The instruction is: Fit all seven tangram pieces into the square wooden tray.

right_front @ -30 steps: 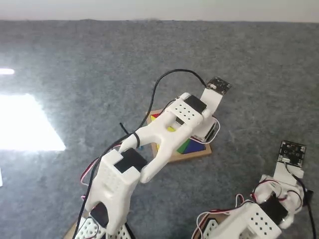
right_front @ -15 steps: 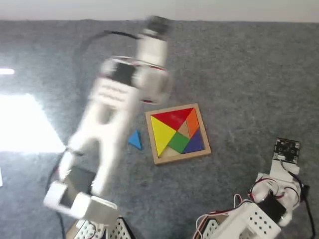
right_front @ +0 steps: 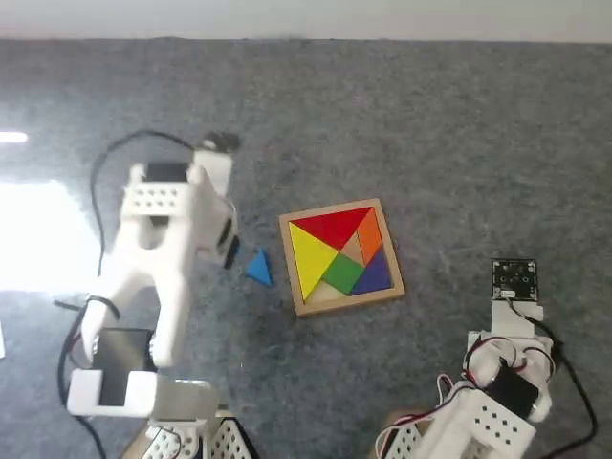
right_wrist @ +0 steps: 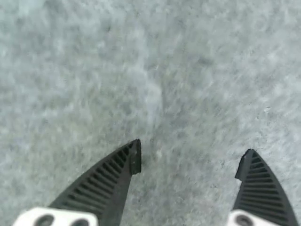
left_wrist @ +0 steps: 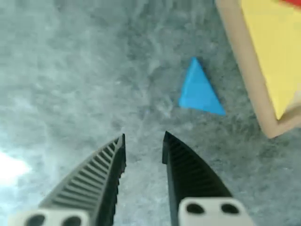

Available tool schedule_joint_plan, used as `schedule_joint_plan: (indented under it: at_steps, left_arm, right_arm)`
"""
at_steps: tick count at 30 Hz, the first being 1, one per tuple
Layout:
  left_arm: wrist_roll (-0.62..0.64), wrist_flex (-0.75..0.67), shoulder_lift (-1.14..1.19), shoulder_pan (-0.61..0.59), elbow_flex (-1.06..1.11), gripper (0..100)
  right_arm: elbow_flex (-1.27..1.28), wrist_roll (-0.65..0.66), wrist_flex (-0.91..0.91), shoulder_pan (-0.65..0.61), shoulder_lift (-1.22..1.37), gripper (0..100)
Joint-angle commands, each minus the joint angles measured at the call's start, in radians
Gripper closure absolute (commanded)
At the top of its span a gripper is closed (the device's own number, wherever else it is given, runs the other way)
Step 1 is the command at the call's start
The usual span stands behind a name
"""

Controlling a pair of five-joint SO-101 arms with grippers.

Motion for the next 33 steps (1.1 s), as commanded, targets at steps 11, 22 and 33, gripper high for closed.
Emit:
schedule_joint_plan:
  at_steps: [11, 22, 33]
  left_arm:
    - [0.221, -0.341, -0.078, 0.184, 0.236, 83]
    - [0.253, -0.394, 0.086, 0.187, 0.231, 83]
    - [0.298, -0.324, 0.196, 0.215, 0.128, 89]
  right_arm:
    - [-0.008, 0.012, -0.022, 0.008, -0.010, 66.9]
    - [-0.008, 0.012, -0.022, 0.008, -0.010, 66.9]
    - [-0.008, 0.012, -0.022, 0.007, -0.010, 66.9]
